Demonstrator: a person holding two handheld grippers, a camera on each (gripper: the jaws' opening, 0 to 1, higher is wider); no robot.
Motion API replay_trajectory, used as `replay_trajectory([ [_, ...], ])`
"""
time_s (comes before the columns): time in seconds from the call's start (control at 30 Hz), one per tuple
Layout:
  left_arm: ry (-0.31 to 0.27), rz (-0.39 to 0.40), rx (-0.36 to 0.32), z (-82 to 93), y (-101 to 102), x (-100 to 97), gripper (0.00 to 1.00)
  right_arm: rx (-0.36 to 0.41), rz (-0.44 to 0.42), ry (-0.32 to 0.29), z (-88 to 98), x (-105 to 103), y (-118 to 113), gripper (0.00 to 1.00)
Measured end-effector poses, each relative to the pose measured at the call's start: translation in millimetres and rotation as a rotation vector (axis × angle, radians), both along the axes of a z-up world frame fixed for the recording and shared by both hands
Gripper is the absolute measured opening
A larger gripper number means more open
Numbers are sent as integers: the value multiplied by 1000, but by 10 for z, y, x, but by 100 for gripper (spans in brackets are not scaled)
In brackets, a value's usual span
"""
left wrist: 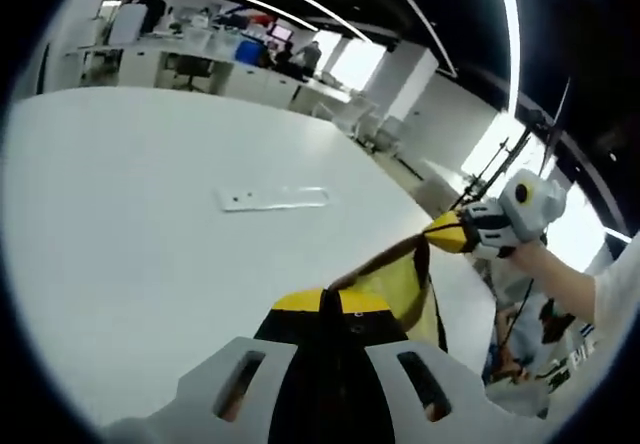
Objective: Fold the garment on the visible template until the final outline fits inside the template.
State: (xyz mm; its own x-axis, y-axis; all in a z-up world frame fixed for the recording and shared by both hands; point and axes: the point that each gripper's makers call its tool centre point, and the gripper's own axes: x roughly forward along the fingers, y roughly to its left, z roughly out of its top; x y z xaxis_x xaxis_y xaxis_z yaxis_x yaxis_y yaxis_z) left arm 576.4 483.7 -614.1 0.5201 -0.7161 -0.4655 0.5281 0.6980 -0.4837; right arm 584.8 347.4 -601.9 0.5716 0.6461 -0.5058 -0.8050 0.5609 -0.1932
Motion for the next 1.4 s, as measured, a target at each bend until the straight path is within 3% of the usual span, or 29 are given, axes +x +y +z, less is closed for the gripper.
replay_trajectory([
  [0.87,82,35,17,-540,-27,445,0,-96,48,46,-485,495,-1,1],
  [1.4,106,17,59,-734,-43,670,0,-122,50,55,-731,779,7,1],
])
